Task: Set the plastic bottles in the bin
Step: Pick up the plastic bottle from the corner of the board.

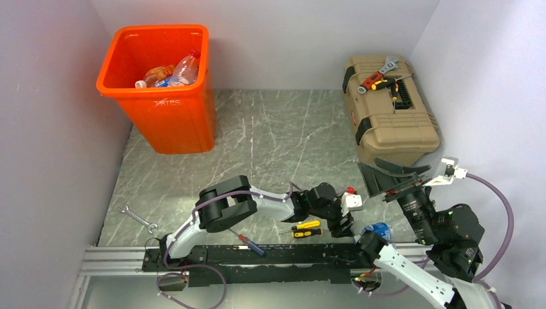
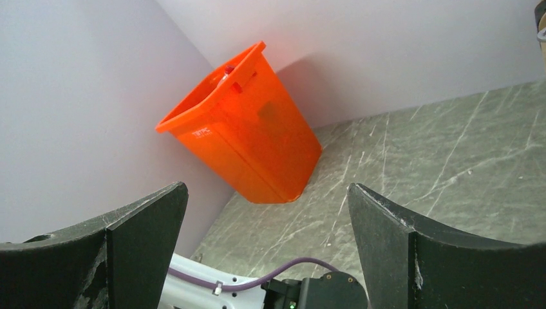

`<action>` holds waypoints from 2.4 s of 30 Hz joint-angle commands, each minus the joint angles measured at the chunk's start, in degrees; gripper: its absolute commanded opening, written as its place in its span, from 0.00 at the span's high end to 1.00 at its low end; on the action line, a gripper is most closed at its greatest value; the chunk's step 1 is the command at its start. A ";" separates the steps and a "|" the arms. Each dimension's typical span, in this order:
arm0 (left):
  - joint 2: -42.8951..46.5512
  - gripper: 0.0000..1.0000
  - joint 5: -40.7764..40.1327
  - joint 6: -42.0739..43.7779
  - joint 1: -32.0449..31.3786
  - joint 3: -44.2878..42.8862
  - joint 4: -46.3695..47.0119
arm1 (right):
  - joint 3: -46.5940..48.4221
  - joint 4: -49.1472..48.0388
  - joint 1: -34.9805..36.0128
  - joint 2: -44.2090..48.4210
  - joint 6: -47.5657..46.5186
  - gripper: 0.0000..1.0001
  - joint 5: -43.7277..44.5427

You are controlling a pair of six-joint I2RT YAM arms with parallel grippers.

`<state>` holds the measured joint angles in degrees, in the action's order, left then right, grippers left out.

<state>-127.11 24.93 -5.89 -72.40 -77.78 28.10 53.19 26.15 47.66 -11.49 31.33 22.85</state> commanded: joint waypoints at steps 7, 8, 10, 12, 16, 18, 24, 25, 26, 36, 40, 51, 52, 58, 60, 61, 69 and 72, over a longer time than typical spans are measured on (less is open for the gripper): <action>3.80 0.26 -0.34 -3.60 -0.93 1.69 5.85 | -1.98 -1.54 -0.02 0.15 1.43 0.00 -0.78; 3.80 0.26 -0.40 -3.60 -1.05 1.83 5.80 | -1.95 -1.54 -0.02 0.06 1.48 0.00 -0.83; 3.88 0.25 -0.19 -4.13 -1.07 2.26 6.40 | -2.12 -1.63 -0.02 -0.05 1.59 0.00 -0.85; 3.81 0.25 0.14 -4.73 -1.15 2.25 6.61 | -2.21 -1.63 -0.02 -0.20 1.69 0.00 -0.81; 2.97 0.25 1.24 -6.63 -1.16 1.11 7.59 | -2.61 -1.47 -0.02 -0.10 2.13 0.00 -0.61; 2.54 0.24 1.95 -8.22 -1.16 0.50 8.80 | -2.68 -1.38 -0.01 -0.01 2.14 0.00 -0.53; 1.35 0.20 3.50 -9.46 -1.72 -1.16 8.56 | -2.52 -0.75 -0.01 -0.15 2.05 0.00 -0.04; 1.03 0.20 3.70 -9.44 -1.77 -1.37 8.40 | -2.60 -0.75 -0.02 -0.16 2.00 0.00 0.02; 0.54 0.21 3.98 -9.80 -1.78 -1.47 8.63 | -2.65 -0.75 -0.02 -0.19 1.96 0.00 0.09; -4.41 0.26 6.14 -9.75 -2.28 -5.00 5.79 | -3.00 -0.59 -0.02 -0.33 1.63 0.00 0.65; -6.12 0.26 7.17 -9.58 -2.52 -6.46 4.81 | -3.00 -0.32 -0.02 -0.41 1.53 0.00 1.04; -7.20 0.42 6.45 -6.87 -3.10 -6.74 1.43 | -3.00 -0.22 -0.02 -0.76 0.79 0.00 2.01; -7.18 0.44 6.56 -6.78 -3.10 -6.63 1.43 | -3.08 -0.22 0.02 -0.78 0.75 0.00 2.10; -6.78 0.60 6.65 -7.30 -3.10 -5.67 3.54 | -3.18 -0.40 -0.02 -0.73 0.99 0.00 2.03; -6.38 0.67 6.24 -7.10 -3.10 -5.35 3.92 | -3.14 -0.32 -0.02 -0.77 1.03 0.00 2.02; -6.10 0.71 6.01 -6.93 -3.10 -5.30 4.10 | -3.16 -0.31 -0.02 -0.80 1.09 0.00 2.02; -5.41 0.97 5.23 -7.08 -3.10 -4.40 5.23 | -3.27 -0.14 0.00 -0.50 1.25 0.00 2.20; -3.50 1.00 3.52 -6.61 -3.03 -2.37 5.63 | -3.18 -0.14 -0.02 -0.60 1.28 0.00 2.20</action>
<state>-133.97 30.37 -13.21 -75.09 -82.54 32.01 49.95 26.57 47.66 -11.62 33.01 24.10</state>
